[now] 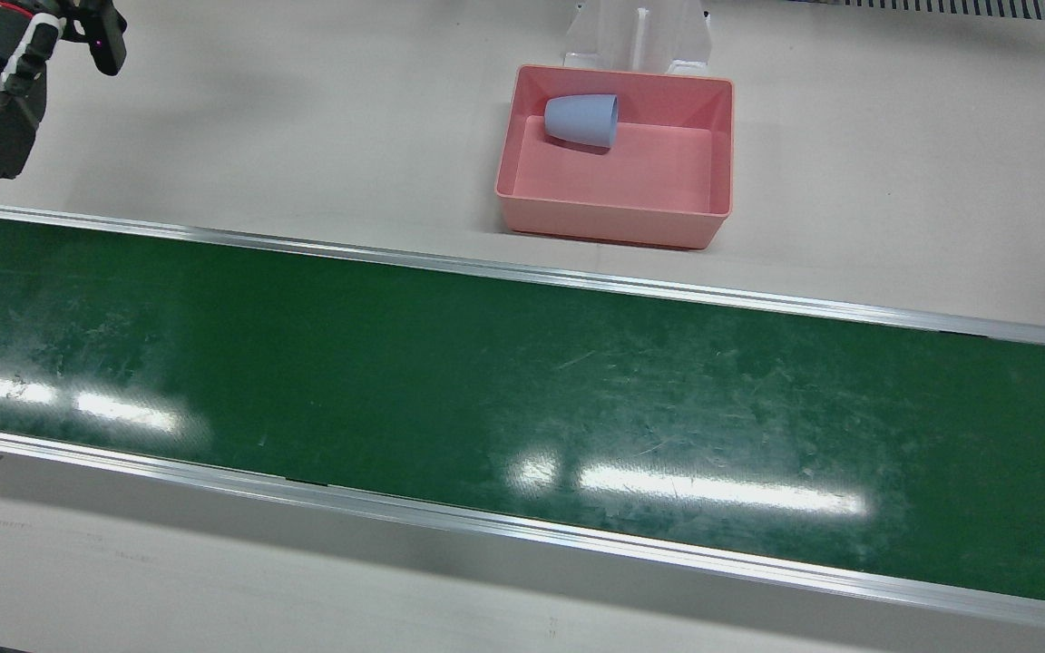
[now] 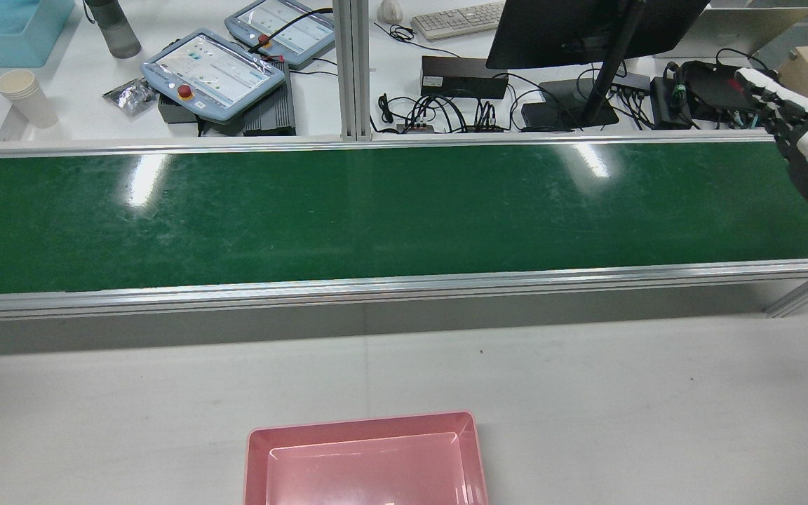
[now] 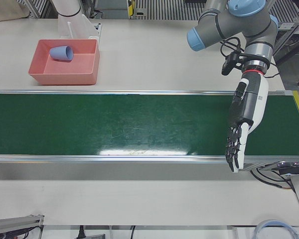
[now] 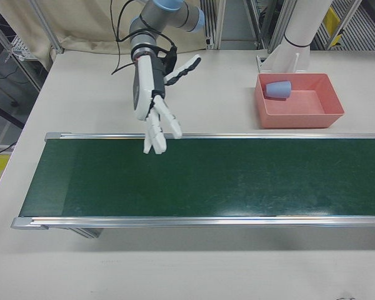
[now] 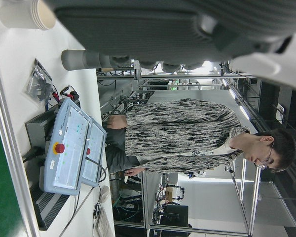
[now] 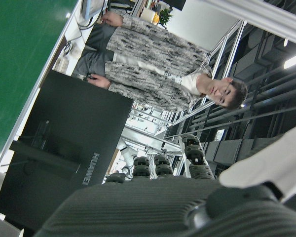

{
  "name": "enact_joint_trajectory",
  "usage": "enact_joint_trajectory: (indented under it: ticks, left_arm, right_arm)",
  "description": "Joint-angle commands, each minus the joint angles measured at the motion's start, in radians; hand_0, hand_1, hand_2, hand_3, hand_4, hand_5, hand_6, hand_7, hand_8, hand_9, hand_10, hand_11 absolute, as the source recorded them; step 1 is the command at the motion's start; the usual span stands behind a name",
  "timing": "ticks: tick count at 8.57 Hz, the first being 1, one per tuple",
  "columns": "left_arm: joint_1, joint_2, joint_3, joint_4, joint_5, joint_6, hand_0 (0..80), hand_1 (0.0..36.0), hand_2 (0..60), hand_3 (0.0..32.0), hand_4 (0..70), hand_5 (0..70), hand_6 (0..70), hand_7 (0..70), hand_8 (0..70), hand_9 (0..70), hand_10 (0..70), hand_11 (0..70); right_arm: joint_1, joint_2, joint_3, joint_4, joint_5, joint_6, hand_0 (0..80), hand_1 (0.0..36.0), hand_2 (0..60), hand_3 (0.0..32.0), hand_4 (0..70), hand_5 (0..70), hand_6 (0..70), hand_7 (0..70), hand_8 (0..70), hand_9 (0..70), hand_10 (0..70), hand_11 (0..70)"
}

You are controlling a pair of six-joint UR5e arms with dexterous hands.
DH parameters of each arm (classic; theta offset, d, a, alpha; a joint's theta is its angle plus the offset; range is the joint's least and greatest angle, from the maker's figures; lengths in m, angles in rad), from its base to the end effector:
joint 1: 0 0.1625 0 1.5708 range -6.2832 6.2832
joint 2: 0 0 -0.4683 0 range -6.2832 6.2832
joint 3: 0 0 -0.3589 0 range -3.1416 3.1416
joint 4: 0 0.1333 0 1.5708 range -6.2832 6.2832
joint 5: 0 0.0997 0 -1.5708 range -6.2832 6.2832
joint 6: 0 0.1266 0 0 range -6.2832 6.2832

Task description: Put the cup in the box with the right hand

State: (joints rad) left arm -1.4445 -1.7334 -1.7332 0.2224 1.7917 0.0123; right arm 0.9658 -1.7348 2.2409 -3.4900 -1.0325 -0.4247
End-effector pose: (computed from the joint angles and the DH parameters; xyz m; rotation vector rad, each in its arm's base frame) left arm -0.0356 -0.5579 0.5965 -0.3368 2.1310 -1.9159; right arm -0.0420 -0.4092 0.5319 0.3074 -2.1643 1.8698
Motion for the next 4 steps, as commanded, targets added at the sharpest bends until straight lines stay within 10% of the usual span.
enact_joint_trajectory:
  ticks: [1,4]
  left_arm:
    - [0.000,0.000,0.000,0.000,0.000,0.000,0.0,0.0,0.0,0.0,0.0,0.0,0.0,0.0,0.0,0.0,0.0,0.0]
    - [0.000,0.000,-0.002,0.000,0.000,0.000,0.0,0.0,0.0,0.0,0.0,0.0,0.0,0.0,0.0,0.0,0.0,0.0]
  right_arm:
    - [0.277,-0.011,-0.261,0.185,-0.206,0.119,16.2,0.0,0.0,0.0,0.0,1.4,4.4,15.6,5.7,12.6,1.9,3.3]
    - [0.563,-0.022,-0.464,0.331,-0.423,0.132,14.5,0.0,0.0,0.0,0.0,1.3,5.9,23.3,7.3,16.1,2.3,3.7]
